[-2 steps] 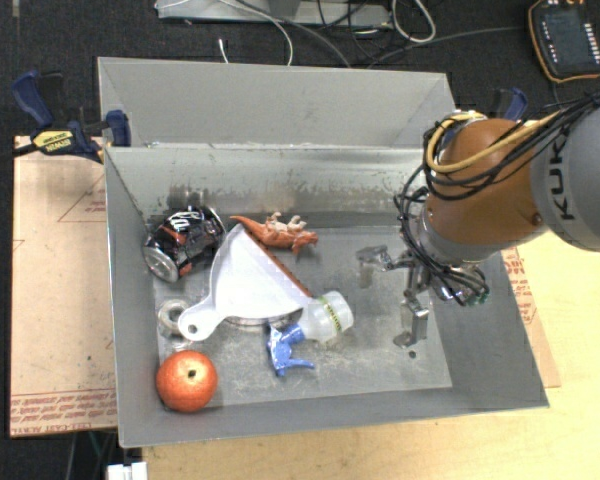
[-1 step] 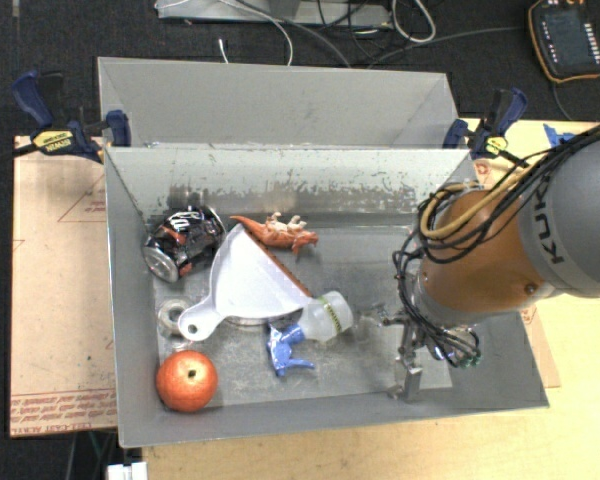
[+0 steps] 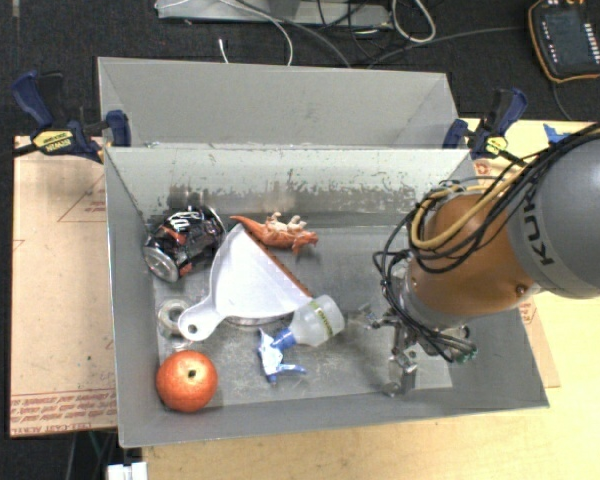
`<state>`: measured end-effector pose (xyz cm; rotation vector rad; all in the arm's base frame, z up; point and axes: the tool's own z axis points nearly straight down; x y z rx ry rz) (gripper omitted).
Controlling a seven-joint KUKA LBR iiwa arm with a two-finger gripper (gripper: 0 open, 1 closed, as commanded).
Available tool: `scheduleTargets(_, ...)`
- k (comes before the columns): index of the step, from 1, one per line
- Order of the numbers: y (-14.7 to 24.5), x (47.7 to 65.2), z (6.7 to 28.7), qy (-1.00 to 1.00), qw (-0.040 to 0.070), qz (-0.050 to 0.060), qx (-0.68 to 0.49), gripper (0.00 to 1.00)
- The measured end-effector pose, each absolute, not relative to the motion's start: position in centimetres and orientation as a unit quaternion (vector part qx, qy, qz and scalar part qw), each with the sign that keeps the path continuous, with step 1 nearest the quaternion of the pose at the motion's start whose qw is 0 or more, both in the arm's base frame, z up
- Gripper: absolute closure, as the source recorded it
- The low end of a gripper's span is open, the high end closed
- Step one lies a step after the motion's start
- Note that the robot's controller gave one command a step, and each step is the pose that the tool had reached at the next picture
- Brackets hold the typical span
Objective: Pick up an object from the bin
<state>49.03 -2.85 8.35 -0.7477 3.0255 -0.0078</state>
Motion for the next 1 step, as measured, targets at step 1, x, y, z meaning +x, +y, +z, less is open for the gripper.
scheduleTargets(1, -2.22, 53.35, 8.32, 0.992, 0.012, 0.000, -0.127, 0.00)
